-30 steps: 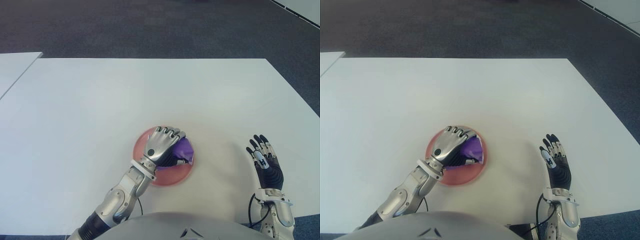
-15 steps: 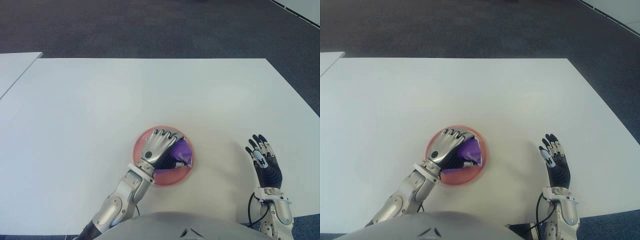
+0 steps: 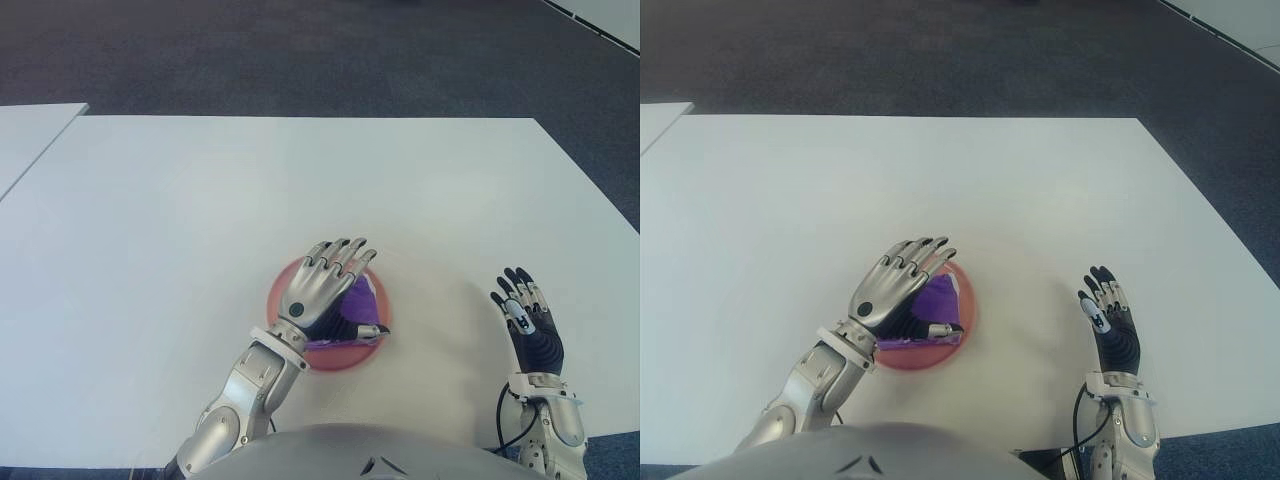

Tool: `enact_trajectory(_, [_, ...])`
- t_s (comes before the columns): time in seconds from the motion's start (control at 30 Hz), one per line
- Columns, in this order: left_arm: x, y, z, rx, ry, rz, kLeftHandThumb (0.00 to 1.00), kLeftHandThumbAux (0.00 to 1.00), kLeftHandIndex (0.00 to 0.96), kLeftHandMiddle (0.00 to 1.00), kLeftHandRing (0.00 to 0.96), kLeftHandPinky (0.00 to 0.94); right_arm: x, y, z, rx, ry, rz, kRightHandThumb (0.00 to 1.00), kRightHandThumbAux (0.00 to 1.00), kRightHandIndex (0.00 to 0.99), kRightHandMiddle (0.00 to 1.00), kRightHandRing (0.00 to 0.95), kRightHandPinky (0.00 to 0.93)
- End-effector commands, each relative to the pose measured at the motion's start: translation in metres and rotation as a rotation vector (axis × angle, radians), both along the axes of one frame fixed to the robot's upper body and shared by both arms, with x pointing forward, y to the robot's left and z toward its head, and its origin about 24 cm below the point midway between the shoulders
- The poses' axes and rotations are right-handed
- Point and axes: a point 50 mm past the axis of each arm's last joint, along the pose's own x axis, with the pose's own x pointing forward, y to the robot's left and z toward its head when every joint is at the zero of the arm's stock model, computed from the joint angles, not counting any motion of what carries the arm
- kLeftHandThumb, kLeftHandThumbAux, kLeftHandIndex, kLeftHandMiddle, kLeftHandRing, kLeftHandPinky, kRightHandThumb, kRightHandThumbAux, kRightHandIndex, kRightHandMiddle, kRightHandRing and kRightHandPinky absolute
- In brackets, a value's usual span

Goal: Put the tissue paper into the plate.

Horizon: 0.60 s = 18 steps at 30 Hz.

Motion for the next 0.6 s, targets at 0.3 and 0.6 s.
enact_trajectory(0.3, [0.0008, 0.0022, 0.0002, 0.043, 0.000, 0.029, 0.107, 0.123, 0.000, 0.000, 0.000, 0.000, -0.0016, 0.0011, -0.0024, -0.013, 0.013, -0.010, 0.143, 0.564, 0.034, 0.073, 0.023, 0.000])
enact_trajectory(0.6, [0.0041, 0.0071, 0.0019, 0.060, -0.034, 0.072, 0.084, 0.116, 0.000, 0.000, 0.000, 0.000, -0.0016, 0.0019, -0.0027, -0.010, 0.019, -0.020, 0.141, 0.563, 0.033, 0.071, 0.024, 0.000])
